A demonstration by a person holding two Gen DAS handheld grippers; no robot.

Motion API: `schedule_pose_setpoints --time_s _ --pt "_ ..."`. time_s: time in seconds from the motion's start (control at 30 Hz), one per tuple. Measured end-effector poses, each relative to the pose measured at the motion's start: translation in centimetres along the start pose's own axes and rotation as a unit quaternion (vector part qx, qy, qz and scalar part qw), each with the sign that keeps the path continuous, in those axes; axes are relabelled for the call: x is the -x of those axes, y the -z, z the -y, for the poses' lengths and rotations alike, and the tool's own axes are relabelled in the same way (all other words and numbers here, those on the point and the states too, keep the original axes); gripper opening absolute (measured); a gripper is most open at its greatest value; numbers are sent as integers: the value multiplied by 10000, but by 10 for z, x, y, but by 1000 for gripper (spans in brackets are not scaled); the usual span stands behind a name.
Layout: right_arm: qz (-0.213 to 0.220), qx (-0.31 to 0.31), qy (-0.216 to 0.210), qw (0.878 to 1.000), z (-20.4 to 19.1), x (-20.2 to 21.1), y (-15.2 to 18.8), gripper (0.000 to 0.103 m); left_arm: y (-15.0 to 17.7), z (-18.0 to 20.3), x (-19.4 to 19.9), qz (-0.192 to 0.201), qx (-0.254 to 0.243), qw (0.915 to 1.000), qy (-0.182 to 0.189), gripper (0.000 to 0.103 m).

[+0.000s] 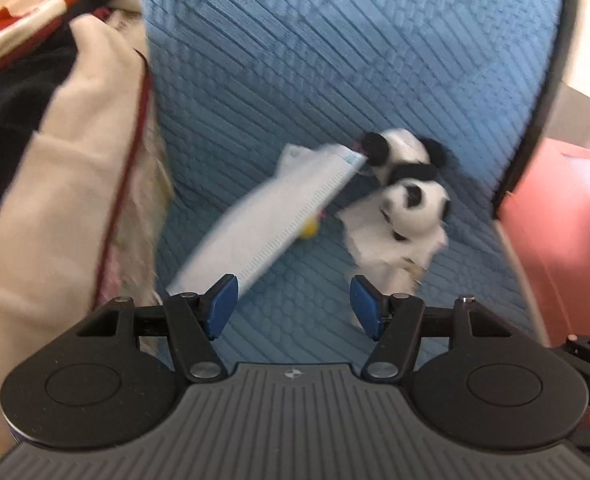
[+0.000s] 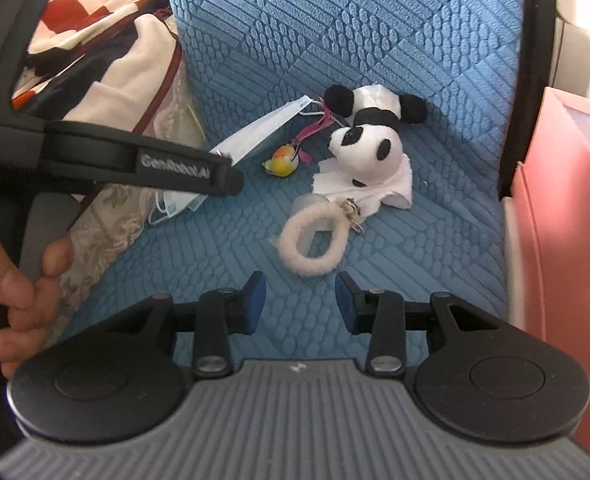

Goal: Organize soft objects
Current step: 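Grasp the white face mask with the left tool while the right tool grasps the cream rope loop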

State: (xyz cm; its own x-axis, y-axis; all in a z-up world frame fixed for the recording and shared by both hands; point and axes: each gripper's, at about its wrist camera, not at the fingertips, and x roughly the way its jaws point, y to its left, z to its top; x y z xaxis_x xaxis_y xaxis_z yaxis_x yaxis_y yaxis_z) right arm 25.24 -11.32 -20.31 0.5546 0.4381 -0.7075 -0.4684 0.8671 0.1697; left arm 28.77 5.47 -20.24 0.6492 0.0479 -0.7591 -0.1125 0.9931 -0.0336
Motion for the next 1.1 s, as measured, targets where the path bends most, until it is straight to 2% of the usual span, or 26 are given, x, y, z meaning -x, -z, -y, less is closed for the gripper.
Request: schedule_pose_setpoints --time_s 0.1,0.27,0.43,0.63,0.73,0.8,0.9,1.0,1.1 --pt "-67 -58 -23 10000 4 -13 -8 41 -8 -9 -6 95 39 9999 -72 76" --pt "-194 17 -63 9998 5 -34 -18 41 -19 -21 -26 -46 88 9999 -126 76" --pt "-374 -76 -202 9991 5 -53 -20 40 -25 -16 -45 -145 -182 9996 -172 78" --pt "-430 132 -165 9989 1 -59 -19 39 -25 -7 -57 -110 -455 9984 -314 78" --pt "-452 278 -85 9986 -1 -60 -17 29 -27 -4 -64 -93 -672 9966 -475 78" --pt "-507 375 -41 9980 -1 -60 -17 15 -29 -4 -71 -61 -864 9937 -712 78" --pt "-541 446 -63 9975 0 -57 -15 13 -33 -4 -83 -127 -1054 9899 -943 78" --pt "-526 400 -55 9978 2 -54 -14 13 -35 -7 -94 -211 -1064 9889 -1015 78" --pt "-490 362 12 9981 6 -51 -13 12 -37 -6 -104 -278 -1144 9875 -1050 73"
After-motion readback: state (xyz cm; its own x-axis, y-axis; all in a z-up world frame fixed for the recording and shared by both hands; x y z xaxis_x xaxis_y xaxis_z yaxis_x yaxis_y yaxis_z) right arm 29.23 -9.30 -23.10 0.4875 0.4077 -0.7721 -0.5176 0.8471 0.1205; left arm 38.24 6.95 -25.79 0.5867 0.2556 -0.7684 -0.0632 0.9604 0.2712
